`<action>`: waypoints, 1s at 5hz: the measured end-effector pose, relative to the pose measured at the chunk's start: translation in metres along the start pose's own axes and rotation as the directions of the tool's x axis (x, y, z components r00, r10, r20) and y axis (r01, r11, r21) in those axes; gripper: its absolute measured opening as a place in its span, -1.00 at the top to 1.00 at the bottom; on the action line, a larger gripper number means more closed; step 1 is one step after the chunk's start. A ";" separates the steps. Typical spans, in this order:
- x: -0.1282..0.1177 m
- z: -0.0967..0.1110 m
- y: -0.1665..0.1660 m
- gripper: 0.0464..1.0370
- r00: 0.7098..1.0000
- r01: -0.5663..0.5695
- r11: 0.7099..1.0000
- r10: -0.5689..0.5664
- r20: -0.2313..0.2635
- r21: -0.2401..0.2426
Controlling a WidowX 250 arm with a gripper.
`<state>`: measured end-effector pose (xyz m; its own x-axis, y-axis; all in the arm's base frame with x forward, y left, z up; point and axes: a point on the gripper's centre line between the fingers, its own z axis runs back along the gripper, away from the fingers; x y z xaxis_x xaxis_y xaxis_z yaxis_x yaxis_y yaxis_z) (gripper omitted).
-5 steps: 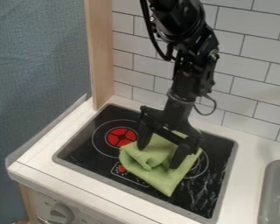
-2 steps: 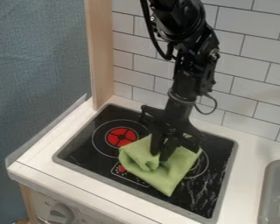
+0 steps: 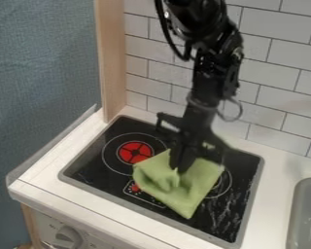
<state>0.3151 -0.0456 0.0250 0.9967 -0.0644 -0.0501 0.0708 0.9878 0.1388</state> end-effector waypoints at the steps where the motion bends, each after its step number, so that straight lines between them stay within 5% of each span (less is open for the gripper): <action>1: -0.001 0.000 0.031 0.99 0.997 -0.069 0.998 0.069 -0.019 -0.006; 3: 0.007 0.006 0.094 0.99 0.982 -0.188 0.982 0.188 -0.009 -0.034; 5: 0.020 -0.021 0.132 0.99 0.972 -0.232 0.971 0.230 -0.052 -0.051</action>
<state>0.3436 0.0870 0.0218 0.9828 0.1718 -0.0678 -0.1650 0.9816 0.0957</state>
